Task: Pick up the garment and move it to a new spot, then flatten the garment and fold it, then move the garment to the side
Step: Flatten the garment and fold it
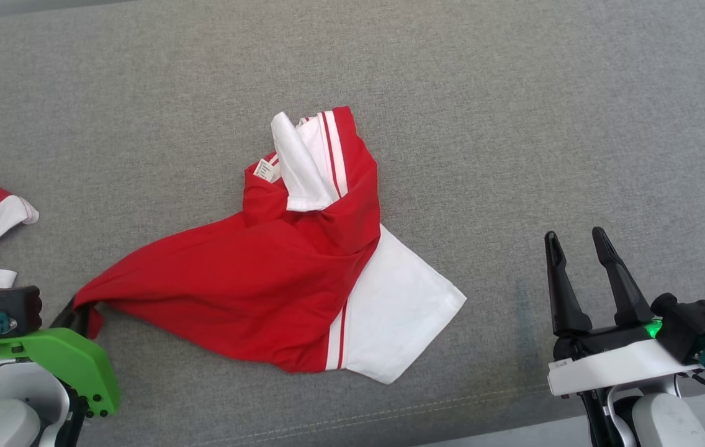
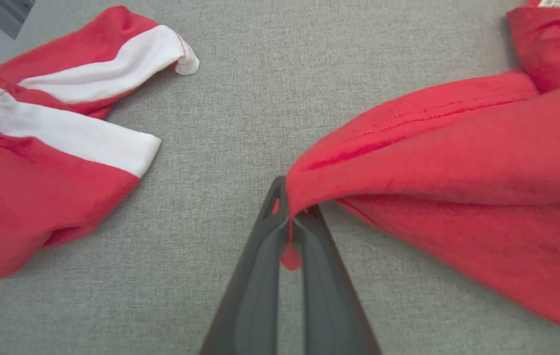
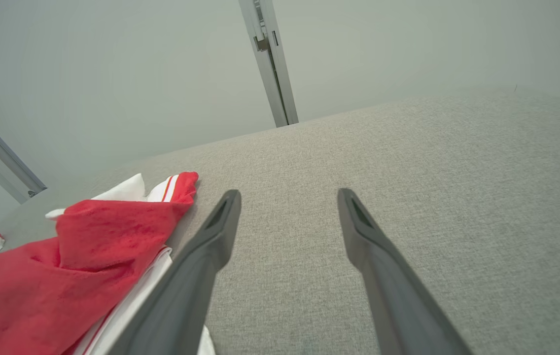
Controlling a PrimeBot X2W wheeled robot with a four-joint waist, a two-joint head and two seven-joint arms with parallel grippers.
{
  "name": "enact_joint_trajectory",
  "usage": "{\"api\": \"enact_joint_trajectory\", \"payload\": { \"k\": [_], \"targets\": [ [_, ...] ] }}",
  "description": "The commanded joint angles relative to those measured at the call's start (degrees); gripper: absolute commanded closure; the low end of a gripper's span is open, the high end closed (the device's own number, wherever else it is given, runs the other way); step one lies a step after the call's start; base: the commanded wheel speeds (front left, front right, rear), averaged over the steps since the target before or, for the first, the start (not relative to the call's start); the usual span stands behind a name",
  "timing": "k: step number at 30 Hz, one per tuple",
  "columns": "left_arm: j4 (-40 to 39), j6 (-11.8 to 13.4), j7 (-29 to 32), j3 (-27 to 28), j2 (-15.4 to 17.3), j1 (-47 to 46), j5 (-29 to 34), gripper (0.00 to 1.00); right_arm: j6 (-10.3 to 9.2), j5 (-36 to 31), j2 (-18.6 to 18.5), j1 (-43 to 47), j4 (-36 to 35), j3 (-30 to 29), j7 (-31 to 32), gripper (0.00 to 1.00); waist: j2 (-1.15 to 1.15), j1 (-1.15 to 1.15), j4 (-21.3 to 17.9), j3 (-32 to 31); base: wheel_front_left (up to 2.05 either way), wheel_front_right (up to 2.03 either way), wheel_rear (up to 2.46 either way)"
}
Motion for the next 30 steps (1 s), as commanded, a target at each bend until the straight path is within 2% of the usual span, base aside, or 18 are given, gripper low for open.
{"api": "enact_joint_trajectory", "payload": {
  "k": [1, 2, 5, 10, 13, 17, 22, 30],
  "targets": [
    [1.1, -0.4, -1.0, 0.6, -1.1, 0.6, -0.7, 0.65, -0.02, -0.6, -0.1, -0.7, 0.0, -0.3, 0.2, 0.00, 0.00, 0.00, 0.2, -0.2, 0.00, 0.00, 0.00],
    [1.9, -0.7, -1.5, 0.5, -1.6, 0.7, -0.7, 0.00, -0.02, -0.7, -0.1, -0.8, 0.1, -0.4, 0.3, 0.00, 0.00, 0.00, 0.2, -0.3, 0.00, 0.00, 0.00],
    [3.5, -0.9, -4.5, 1.4, -3.3, 0.0, 0.0, 0.00, -0.02, -1.2, -0.1, -1.2, 0.1, -0.9, 0.2, 0.00, 0.00, 0.00, 0.2, -0.9, 0.00, 0.00, 0.00],
    [5.1, 1.2, -12.0, 4.5, -5.4, -0.6, 1.6, 0.00, -0.02, -2.3, -0.1, -2.1, -0.1, -1.7, 0.2, 0.00, 0.00, 0.00, 0.5, -2.0, 0.00, 0.00, 0.00],
    [4.9, 2.6, -13.9, 5.5, -6.1, -0.7, 2.5, 0.00, -0.02, -2.9, -0.1, -2.6, -0.2, -2.4, 0.4, 0.00, 0.00, 0.00, 0.8, -2.8, 0.00, 0.00, 0.00],
    [3.6, 3.0, -15.6, 7.1, -6.9, -1.0, 4.3, 0.00, -0.02, -3.9, -0.6, -3.4, -0.4, -3.3, 0.2, 0.00, 0.00, 0.00, 1.2, -4.1, 0.00, 0.00, 0.00],
    [0.0, 1.7, -16.6, 10.8, -9.8, -0.1, 8.5, 0.00, -0.02, -4.7, -1.2, -4.0, -0.4, -3.6, 0.1, 0.00, 0.00, 0.00, 2.0, -6.1, 0.00, 0.00, 0.00],
    [-4.5, -2.8, -16.7, 20.3, -18.3, 7.3, 18.9, 0.00, -0.02, -5.9, -2.0, -3.0, 1.1, -0.8, 0.5, 0.00, 0.00, 0.00, 2.7, -9.6, 0.00, 0.00, 0.00]
  ]
}}
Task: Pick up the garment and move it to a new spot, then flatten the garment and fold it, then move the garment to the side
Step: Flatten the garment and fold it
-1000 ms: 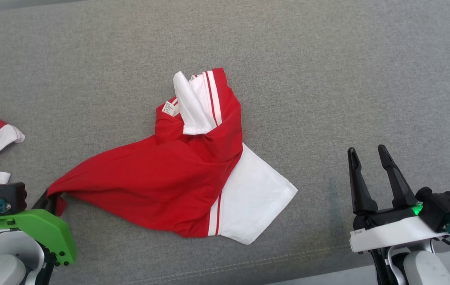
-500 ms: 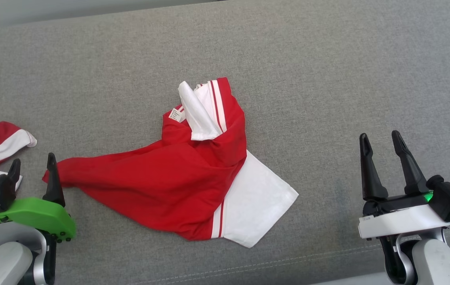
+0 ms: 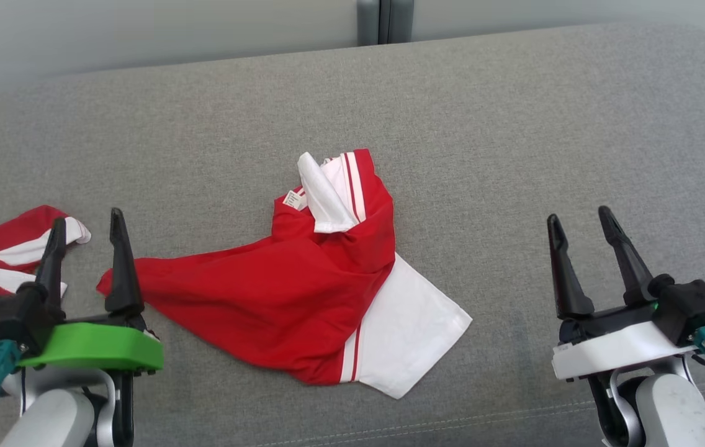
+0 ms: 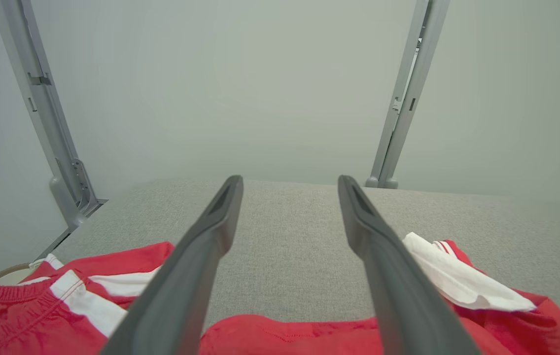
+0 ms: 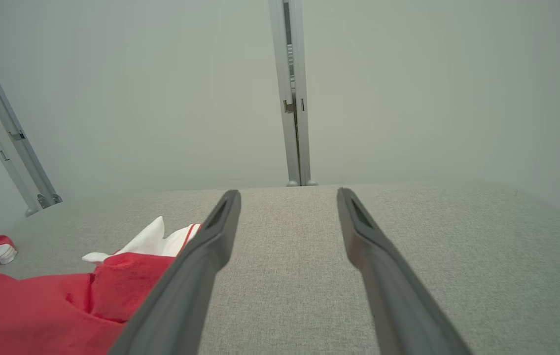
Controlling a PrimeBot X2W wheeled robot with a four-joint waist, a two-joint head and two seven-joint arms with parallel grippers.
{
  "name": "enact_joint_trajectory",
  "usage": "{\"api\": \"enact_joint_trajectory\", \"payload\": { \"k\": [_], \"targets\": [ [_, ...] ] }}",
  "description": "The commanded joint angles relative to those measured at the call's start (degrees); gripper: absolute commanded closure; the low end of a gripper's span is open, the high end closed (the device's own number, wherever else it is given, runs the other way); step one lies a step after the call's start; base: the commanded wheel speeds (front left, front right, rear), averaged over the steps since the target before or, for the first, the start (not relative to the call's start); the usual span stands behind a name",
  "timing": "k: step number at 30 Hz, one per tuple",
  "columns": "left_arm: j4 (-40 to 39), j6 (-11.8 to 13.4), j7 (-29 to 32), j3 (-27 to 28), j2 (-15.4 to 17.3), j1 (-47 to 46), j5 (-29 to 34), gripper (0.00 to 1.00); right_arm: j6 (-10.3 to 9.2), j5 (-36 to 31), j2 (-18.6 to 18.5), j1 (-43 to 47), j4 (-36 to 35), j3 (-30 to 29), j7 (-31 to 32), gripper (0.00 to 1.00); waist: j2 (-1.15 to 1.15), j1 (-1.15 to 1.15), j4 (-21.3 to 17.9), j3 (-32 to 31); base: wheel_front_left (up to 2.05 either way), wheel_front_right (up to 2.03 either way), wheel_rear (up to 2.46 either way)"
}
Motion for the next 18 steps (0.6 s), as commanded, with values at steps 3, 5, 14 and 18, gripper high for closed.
{"api": "enact_joint_trajectory", "payload": {
  "k": [3, 5, 14, 18],
  "targets": [
    [0.2, -1.9, -0.2, 2.1, -2.2, 3.4, 3.6, 0.00, -0.02, -0.6, -0.2, 1.5, 0.9, 0.7, 0.2, 0.00, 0.00, 0.00, 0.5, -2.0, 0.00, 0.00, 0.00],
    [0.5, -3.1, -0.3, 3.6, -4.1, 5.2, 5.7, 0.00, -0.02, -0.5, -0.1, 2.2, 1.4, 0.8, 0.1, 0.00, 0.00, 0.00, 0.5, -2.8, 0.00, 0.00, 0.00],
    [4.0, -10.5, -0.3, 8.4, -9.5, 10.7, 12.2, 0.00, -0.02, -0.4, 0.8, 6.6, 2.6, 1.1, 0.6, 0.00, 0.00, 0.00, 0.4, -5.5, 0.00, 0.00, 0.00],
    [7.0, -13.0, -0.3, 9.6, -11.2, 11.0, 13.6, 0.00, -0.02, 0.0, 1.1, 7.5, 2.6, 1.5, 1.0, 0.00, 0.00, 0.00, 0.4, -6.2, 0.00, 0.00, 0.00]
  ]
}}
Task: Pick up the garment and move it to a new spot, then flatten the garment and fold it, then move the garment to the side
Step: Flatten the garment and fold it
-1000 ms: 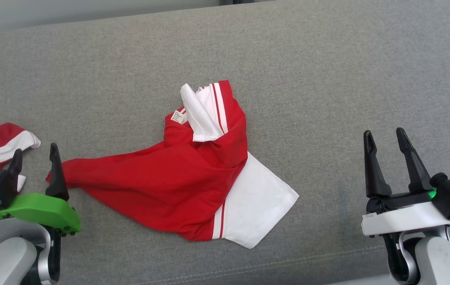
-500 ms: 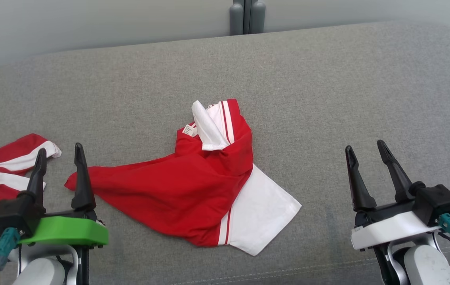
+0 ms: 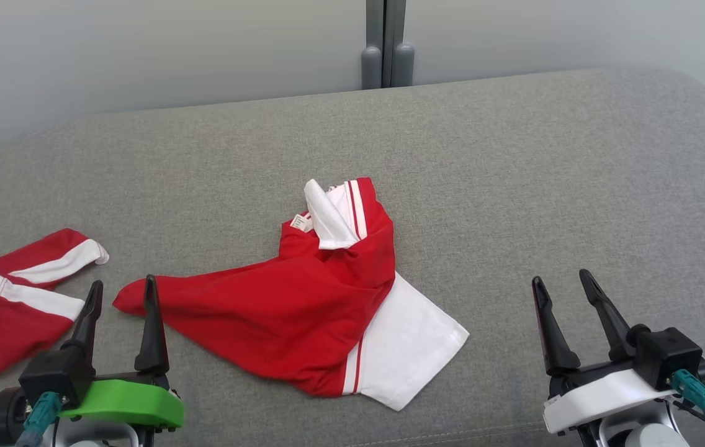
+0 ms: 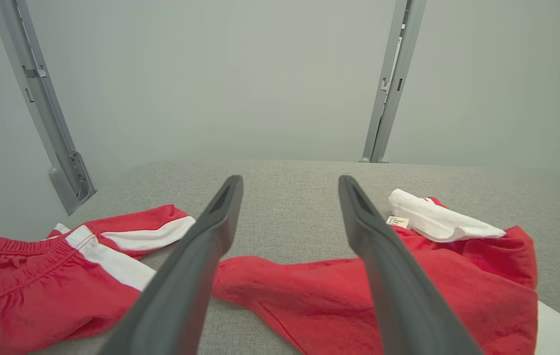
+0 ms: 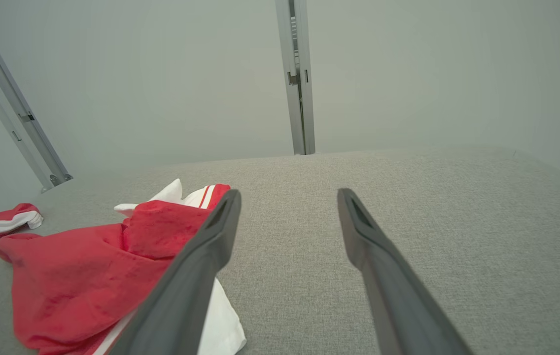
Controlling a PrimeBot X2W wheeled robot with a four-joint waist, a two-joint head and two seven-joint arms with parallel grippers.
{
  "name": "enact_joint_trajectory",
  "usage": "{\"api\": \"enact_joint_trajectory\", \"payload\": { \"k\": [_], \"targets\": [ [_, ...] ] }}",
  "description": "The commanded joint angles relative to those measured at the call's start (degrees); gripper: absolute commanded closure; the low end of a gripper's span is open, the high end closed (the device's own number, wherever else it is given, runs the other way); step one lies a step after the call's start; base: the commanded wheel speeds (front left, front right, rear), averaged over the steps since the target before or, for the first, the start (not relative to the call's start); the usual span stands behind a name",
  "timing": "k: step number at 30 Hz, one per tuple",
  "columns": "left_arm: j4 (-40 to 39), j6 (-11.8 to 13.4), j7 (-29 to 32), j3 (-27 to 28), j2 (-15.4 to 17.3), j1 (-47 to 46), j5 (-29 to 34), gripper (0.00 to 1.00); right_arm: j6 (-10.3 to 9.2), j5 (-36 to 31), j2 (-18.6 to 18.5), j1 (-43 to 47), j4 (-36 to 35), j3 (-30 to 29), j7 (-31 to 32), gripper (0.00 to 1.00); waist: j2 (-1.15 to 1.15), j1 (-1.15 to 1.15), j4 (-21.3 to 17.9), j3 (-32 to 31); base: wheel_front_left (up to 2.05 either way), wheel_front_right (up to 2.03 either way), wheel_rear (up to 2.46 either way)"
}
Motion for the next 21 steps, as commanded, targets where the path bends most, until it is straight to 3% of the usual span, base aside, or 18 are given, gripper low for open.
{"api": "enact_joint_trajectory", "payload": {
  "k": [1, 15, 21],
  "targets": [
    [0.6, -0.4, -0.3, 0.3, -0.2, 0.3, 0.4, 0.00, -0.02, 0.3, 0.1, 0.5, 0.0, 0.0, 0.3, 0.00, 0.00, 0.00, 0.1, -0.1, 0.00, 0.00, 0.00],
    [5.3, -3.2, 0.0, 2.1, -2.9, -1.4, 1.5, 0.00, -0.02, 0.7, 0.4, 0.4, -1.2, 0.2, 0.9, 0.00, 0.00, 0.00, 2.0, 0.2, 0.00, 0.00, 0.00],
    [8.5, -7.6, 7.8, 1.0, -1.8, -3.3, -3.3, 0.00, -0.02, 1.5, -1.1, 0.0, 0.4, 3.0, 3.8, 0.00, 0.00, 0.00, 3.4, 1.9, 0.00, 0.00, 0.00]
  ]
}}
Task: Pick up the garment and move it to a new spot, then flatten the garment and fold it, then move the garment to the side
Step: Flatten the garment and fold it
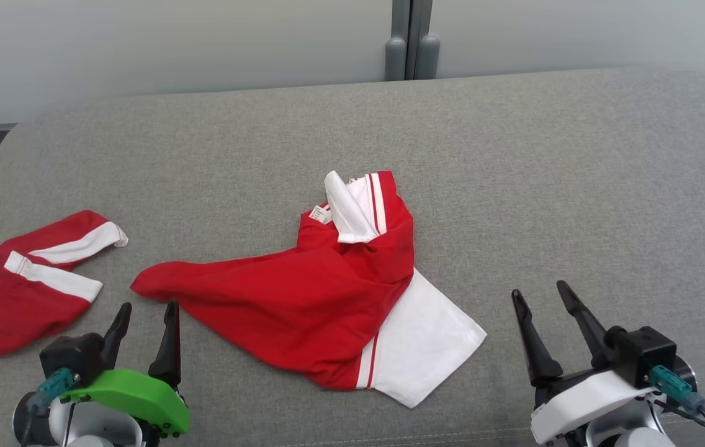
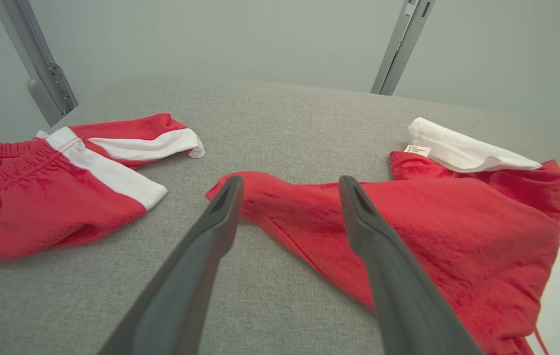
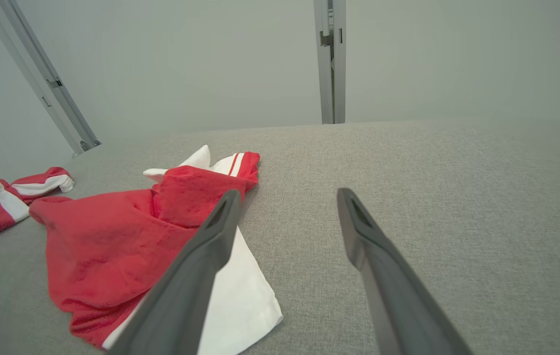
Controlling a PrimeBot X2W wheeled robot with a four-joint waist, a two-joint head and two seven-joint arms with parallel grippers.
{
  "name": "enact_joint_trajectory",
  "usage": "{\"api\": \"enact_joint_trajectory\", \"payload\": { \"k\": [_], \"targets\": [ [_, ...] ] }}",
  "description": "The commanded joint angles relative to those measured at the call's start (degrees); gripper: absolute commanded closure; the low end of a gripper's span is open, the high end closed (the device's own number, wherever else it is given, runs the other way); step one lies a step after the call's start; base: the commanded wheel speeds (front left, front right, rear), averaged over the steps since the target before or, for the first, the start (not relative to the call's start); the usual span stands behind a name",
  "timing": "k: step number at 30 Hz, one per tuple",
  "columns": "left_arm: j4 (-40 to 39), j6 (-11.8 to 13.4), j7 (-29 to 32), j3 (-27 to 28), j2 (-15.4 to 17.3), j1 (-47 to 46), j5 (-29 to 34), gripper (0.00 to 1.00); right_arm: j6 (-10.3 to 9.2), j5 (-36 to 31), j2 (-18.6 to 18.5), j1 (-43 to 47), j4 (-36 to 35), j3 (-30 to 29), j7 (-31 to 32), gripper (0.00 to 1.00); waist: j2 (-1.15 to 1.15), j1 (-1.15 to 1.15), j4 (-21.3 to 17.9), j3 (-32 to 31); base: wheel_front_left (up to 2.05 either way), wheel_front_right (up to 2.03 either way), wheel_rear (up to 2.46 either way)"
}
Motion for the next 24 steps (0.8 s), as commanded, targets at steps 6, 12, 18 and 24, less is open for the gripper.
{"api": "enact_joint_trajectory", "payload": {
  "k": [6, 12, 18, 24],
  "targets": [
    [3.5, -5.2, 8.4, 0.9, 2.0, -4.8, -6.8, 0.00, -0.02, 1.3, -1.9, -0.7, 3.3, 3.8, 2.2, 0.00, 0.00, 0.00, 1.3, 3.6, 0.00, 0.00, 0.00],
    [9.4, -9.3, 13.1, 2.7, 3.2, -10.2, -12.1, 0.00, -0.02, 1.8, -2.7, -3.2, 8.5, 5.7, 1.8, 0.00, 0.00, 0.00, 1.1, 7.5, 0.00, 0.00, 0.00],
    [18.6, -13.0, 16.0, 3.0, 4.3, -17.4, -17.9, 0.00, -0.02, 2.0, -3.1, -8.0, 14.6, 7.9, -0.3, 0.00, 0.00, 0.00, -0.1, 12.9, 0.00, 0.00, 0.00],
    [22.1, -13.5, 16.9, 0.8, 5.7, -21.4, -22.4, 0.00, -0.02, 2.7, -3.1, -11.1, 17.8, 9.7, -1.1, 0.00, 0.00, 0.00, -0.9, 15.4, 0.00, 0.00, 0.00]
  ]
}}
